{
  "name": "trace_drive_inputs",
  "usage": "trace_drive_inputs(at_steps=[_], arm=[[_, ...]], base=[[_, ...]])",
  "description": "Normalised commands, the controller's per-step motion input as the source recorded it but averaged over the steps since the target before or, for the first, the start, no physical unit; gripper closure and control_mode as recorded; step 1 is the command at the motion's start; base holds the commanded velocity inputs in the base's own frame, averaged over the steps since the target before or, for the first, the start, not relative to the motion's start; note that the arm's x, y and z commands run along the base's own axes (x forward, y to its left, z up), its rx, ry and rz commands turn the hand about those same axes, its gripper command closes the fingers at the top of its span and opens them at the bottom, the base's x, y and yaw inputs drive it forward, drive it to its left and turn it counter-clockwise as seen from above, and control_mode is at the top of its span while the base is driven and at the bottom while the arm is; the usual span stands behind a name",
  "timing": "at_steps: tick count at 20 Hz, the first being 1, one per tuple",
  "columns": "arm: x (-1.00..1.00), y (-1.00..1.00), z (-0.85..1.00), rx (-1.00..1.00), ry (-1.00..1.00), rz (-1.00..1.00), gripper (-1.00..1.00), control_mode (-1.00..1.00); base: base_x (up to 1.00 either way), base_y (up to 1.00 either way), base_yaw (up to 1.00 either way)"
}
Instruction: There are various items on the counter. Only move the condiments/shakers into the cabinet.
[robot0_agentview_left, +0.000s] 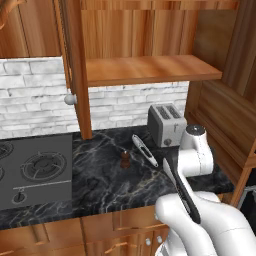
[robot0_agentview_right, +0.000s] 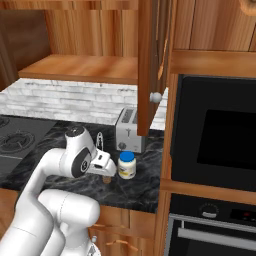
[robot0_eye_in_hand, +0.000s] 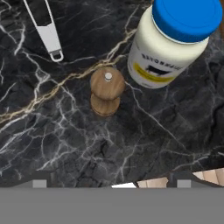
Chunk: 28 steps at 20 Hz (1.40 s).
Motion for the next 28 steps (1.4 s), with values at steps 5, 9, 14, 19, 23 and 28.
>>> trace_drive_inputs(at_steps=[5, 9, 14, 19, 23, 28], arm=[[0.0, 0.0, -0.17, 0.0, 0.0, 0.0, -1.0, -1.0], [0.0, 0.0, -0.13, 0.0, 0.0, 0.0, -1.0, -1.0], [0.07, 0.0, -0.18, 0.0, 0.0, 0.0, -1.0, -1.0], [0.25, 0.0, -0.18, 0.0, -0.01, 0.0, -1.0, -1.0], [0.27, 0.02, -0.2, 0.0, 0.0, 0.0, -1.0, -1.0], [0.24, 0.07, -0.27, 0.0, 0.0, 0.0, -1.0, -1.0]], base=[[0.0, 0.0, 0.0], [0.0, 0.0, 0.0], [0.0, 0.0, 0.0], [0.0, 0.0, 0.0], [0.0, 0.0, 0.0], [0.0, 0.0, 0.0]])
